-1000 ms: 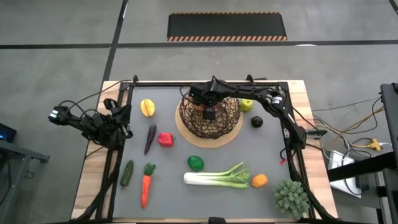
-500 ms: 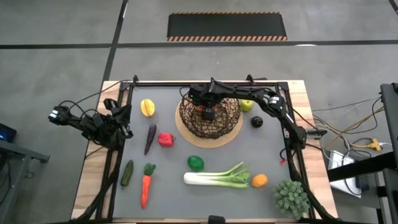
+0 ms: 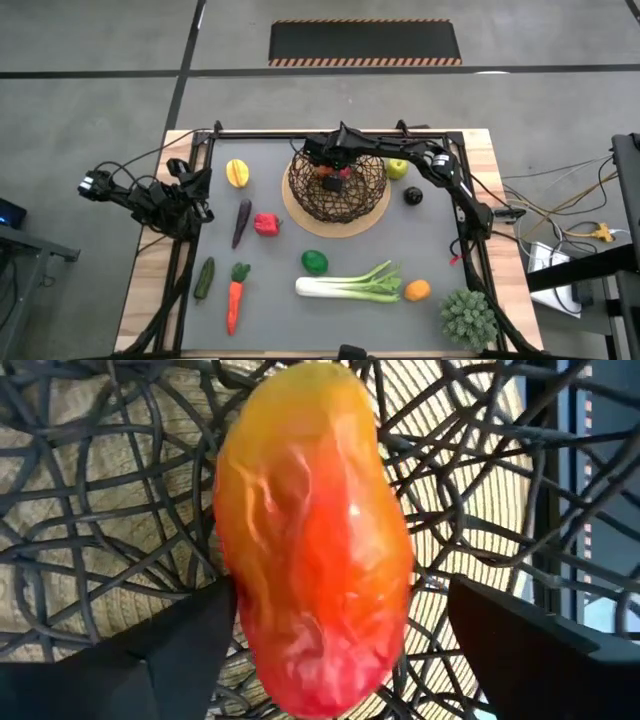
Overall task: Build produce basket
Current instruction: Put the mango into the basket, then put the bell pepper into the basket
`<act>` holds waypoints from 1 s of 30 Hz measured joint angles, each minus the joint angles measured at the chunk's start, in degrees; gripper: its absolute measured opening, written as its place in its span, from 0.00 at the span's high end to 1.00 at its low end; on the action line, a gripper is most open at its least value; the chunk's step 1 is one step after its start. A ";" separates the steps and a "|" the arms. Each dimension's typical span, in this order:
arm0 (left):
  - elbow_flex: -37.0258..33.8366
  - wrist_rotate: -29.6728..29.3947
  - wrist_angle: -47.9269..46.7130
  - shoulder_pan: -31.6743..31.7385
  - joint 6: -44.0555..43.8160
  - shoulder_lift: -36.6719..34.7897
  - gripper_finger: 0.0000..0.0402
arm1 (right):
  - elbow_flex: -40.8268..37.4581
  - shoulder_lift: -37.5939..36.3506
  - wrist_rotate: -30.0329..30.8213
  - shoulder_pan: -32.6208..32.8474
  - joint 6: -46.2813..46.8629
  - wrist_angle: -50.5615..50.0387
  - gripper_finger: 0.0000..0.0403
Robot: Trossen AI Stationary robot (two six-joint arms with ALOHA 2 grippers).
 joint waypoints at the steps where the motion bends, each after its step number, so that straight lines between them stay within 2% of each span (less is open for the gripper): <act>1: 0.00 -0.02 0.00 0.00 -0.02 0.00 1.00 | 0.70 -0.05 0.01 0.00 0.21 -0.93 0.13; 8: -0.13 -0.03 -0.21 0.00 -0.04 0.04 1.00 | 6.25 -2.10 0.09 0.91 5.11 -9.45 0.14; 15: -0.52 -0.04 -0.74 -0.02 -0.21 0.58 1.00 | 2.16 -11.52 -0.03 6.38 8.66 -8.26 0.16; 19: -0.55 0.79 -4.15 -0.02 -0.58 2.17 1.00 | -4.71 -18.44 -0.01 11.50 10.32 -1.26 0.17; 22: -0.55 3.65 -4.96 -0.02 -1.17 4.42 1.00 | -11.81 -24.15 -0.09 15.56 10.43 6.10 0.17; 26: -0.25 7.64 -4.80 -0.02 -6.66 8.10 1.00 | -21.89 -31.87 -0.03 20.59 11.99 15.92 0.17; 30: 0.69 8.07 -4.49 -0.02 -14.34 11.57 1.00 | -33.33 -39.34 -0.01 25.24 11.78 28.93 0.18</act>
